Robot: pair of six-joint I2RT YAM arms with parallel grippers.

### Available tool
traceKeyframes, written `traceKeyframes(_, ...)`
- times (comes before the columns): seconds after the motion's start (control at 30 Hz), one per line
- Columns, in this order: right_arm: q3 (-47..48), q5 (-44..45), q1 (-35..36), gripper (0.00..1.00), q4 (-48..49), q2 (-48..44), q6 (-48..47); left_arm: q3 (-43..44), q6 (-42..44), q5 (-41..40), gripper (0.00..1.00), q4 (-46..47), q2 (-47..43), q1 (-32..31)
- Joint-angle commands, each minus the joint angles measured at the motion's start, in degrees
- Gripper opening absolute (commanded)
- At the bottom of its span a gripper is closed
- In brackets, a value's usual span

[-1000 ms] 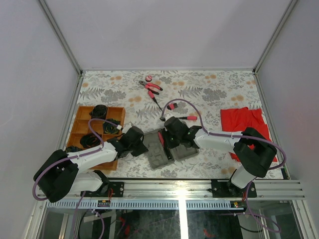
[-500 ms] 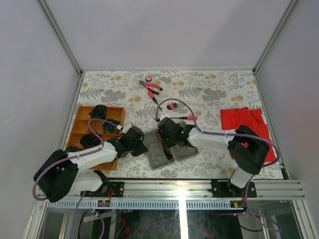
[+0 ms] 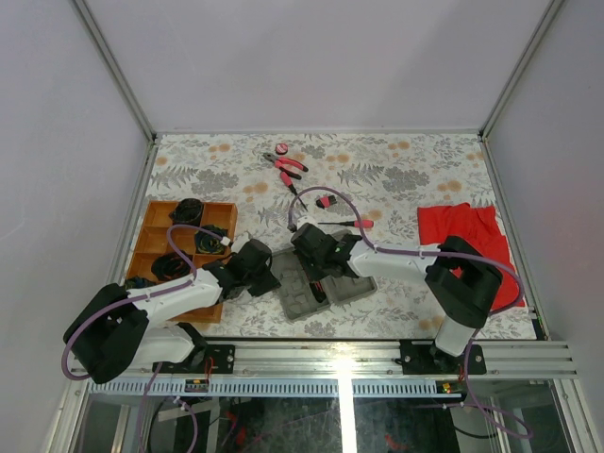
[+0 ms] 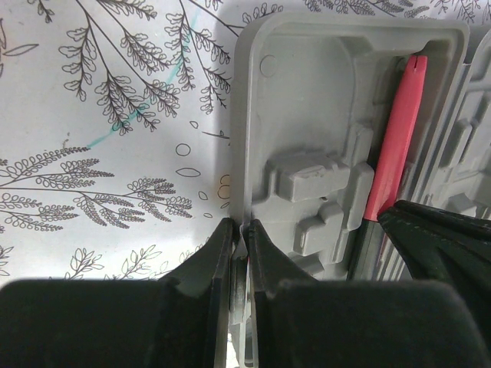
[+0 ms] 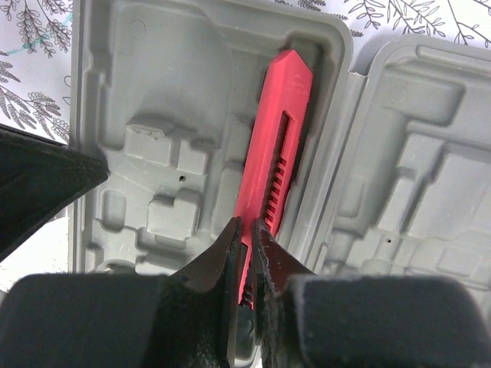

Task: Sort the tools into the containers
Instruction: Adjust the utility knife in the storage box.

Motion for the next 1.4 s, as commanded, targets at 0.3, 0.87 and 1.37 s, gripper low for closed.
traceKeyframes(0.3,3.32,-1.60,1.57,0.11,-12.34,8.42,-0.69,0.37,0.07,0.91,0.00,4.51,0.66,-0.12)
traceKeyframes(0.87,-1.33,-2.80,3.68,0.05,-12.69,14.75,1.93,0.36,0.07,1.06,0.00,4.89,1.06,-0.12)
traceKeyframes(1.37,-0.95,-2.14,3.60,0.24,-5.73,1.01,-0.10,0.09,0.32,-0.15,0.00,3.55,0.05,-0.12)
